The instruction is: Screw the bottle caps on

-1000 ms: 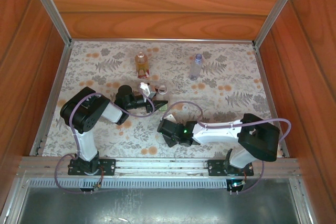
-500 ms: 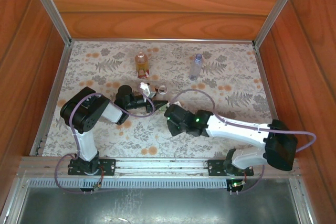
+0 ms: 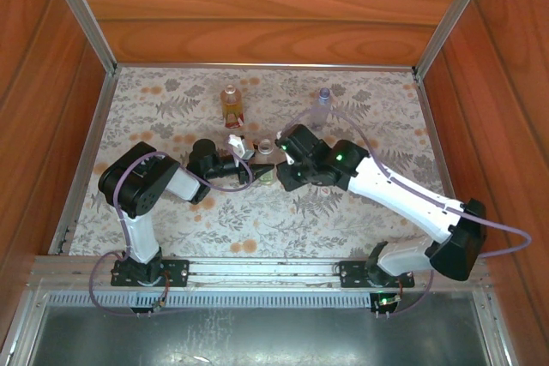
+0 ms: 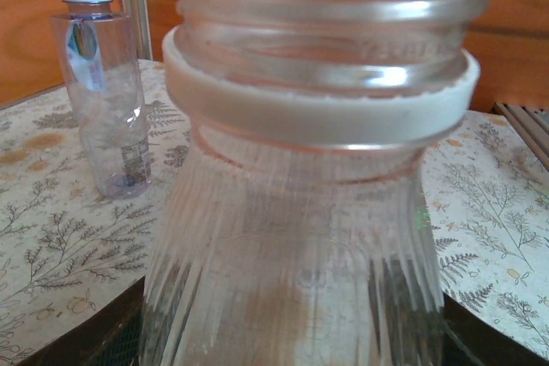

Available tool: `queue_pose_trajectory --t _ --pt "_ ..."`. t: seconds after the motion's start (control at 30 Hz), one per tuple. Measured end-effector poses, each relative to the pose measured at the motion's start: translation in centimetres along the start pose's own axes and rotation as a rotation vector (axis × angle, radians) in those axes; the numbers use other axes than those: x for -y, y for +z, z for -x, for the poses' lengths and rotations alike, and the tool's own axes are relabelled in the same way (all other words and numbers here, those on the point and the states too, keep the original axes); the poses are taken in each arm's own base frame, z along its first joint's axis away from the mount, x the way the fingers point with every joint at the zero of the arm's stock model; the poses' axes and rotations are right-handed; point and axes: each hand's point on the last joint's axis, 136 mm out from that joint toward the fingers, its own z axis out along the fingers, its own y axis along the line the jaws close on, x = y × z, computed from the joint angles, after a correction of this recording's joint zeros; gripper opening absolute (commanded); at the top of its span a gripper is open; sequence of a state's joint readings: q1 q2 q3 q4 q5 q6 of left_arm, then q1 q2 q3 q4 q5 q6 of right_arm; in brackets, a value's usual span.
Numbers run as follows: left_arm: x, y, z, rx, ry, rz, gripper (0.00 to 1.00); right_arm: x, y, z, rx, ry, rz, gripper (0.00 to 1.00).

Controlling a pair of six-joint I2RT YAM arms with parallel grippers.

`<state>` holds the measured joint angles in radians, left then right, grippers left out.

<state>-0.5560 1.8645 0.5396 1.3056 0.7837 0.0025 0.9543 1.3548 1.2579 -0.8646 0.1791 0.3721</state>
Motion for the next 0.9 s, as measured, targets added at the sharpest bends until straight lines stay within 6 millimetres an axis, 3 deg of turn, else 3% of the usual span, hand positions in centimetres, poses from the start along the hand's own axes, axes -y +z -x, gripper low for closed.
queue_pose_trajectory --t 0.53,0.9 --pt "-0.4 -0.3 0.0 0.003 0.004 -0.018 0.58 -0.7 -1.0 8.5 0.016 -0.174 0.014 0.44" --pt "-0.2 -0.3 0.0 0.002 0.005 -0.035 0.57 -0.9 2.2 9.1 -0.090 -0.233 0.007 0.44"
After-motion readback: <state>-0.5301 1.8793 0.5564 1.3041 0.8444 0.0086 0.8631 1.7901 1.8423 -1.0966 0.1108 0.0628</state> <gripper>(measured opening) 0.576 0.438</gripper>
